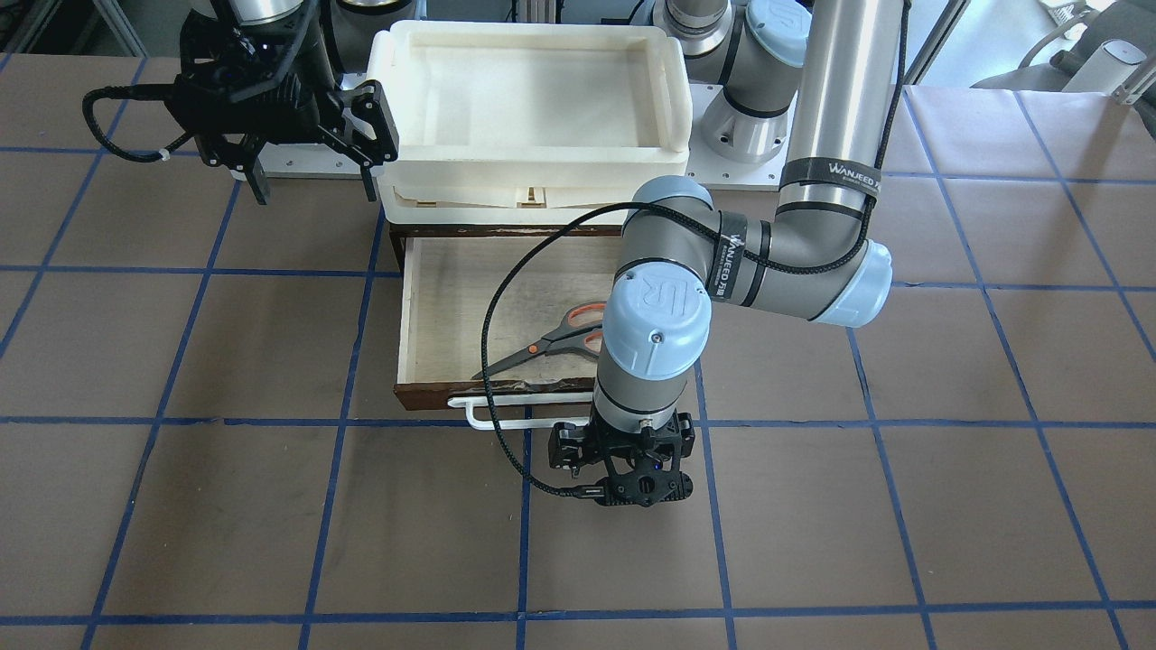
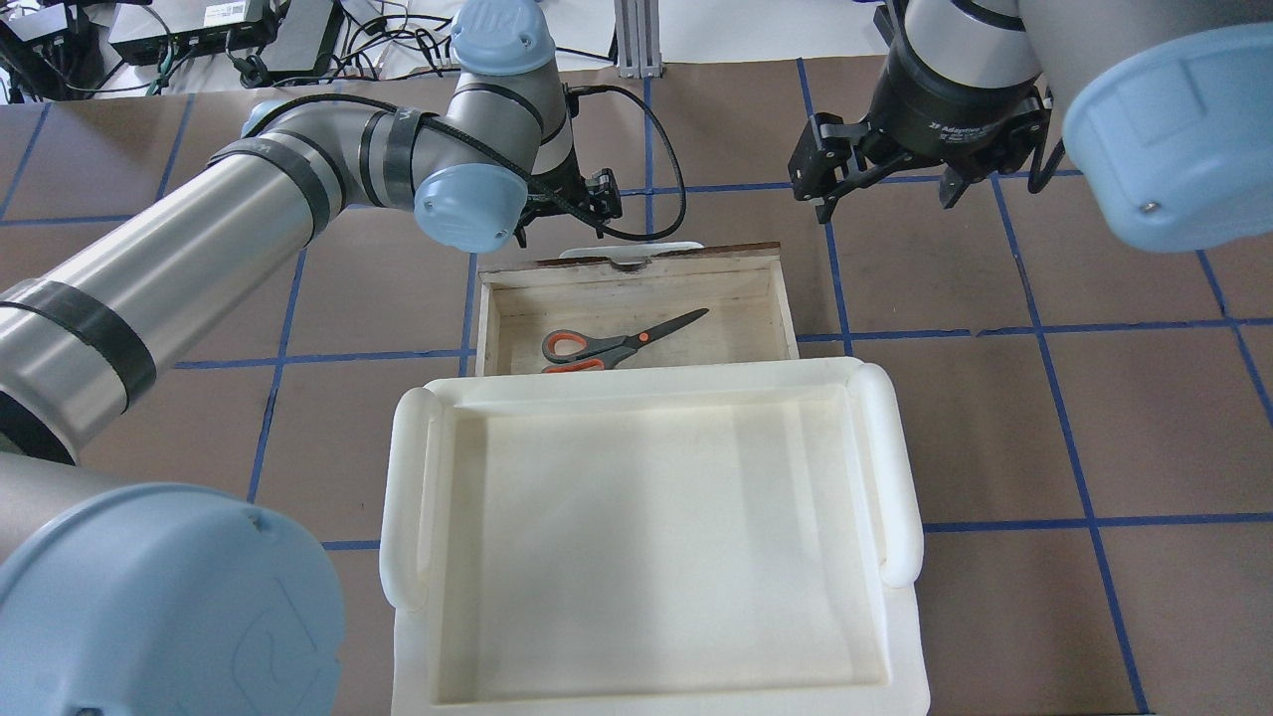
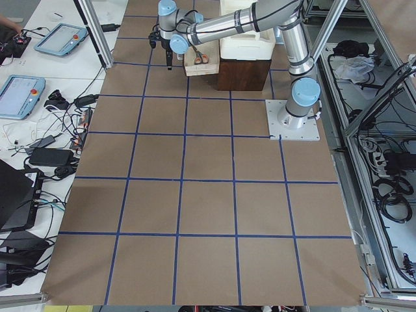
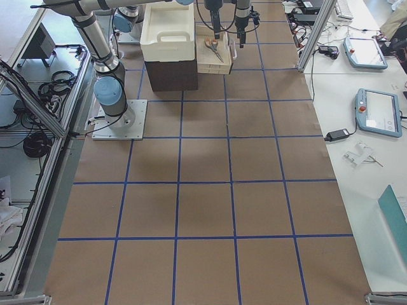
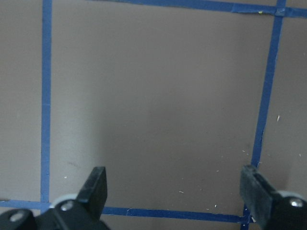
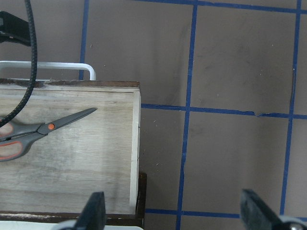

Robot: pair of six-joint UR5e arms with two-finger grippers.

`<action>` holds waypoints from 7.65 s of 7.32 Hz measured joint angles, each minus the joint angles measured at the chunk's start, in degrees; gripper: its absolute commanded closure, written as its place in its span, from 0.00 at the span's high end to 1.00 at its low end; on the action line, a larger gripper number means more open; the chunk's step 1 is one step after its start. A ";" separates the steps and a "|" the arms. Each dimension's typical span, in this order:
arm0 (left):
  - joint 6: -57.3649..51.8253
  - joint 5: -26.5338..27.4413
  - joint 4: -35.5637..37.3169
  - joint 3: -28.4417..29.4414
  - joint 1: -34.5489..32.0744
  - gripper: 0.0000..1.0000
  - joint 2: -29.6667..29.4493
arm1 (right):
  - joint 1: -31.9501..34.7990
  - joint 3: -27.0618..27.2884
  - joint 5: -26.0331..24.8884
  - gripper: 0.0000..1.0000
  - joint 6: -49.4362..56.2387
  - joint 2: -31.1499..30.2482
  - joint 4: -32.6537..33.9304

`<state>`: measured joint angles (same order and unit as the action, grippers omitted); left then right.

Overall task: Put scissors in drawer and close it
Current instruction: 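Move the left gripper over the drawer's white handle, then push the drawer front with the left gripper into the cabinet, then press the left gripper against the drawer front to seat it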

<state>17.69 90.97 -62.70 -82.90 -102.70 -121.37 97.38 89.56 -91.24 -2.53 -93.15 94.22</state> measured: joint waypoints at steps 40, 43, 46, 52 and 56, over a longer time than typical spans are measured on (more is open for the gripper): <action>5.90 -4.33 -36.98 1.07 -3.38 1.00 4.06 | 0.00 0.00 -0.53 1.00 0.16 0.07 -0.09; 6.53 -4.39 -38.78 0.43 -3.47 1.00 4.20 | 0.00 0.00 -0.51 1.00 0.16 0.07 -0.10; 6.59 -4.42 -39.51 -0.53 -3.85 1.00 4.58 | 0.00 0.00 -0.59 1.00 0.16 0.07 -0.17; 9.00 -4.16 -41.39 -0.77 -4.70 1.00 4.59 | 0.00 0.00 -0.70 1.00 0.16 0.08 -0.14; 9.05 -4.28 -42.19 -1.03 -4.98 1.00 5.01 | 0.00 0.00 -0.78 1.00 0.16 0.07 -0.16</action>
<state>26.74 86.70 -104.89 -83.93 -107.68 -116.35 97.38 89.56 -92.02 -2.37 -93.08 94.06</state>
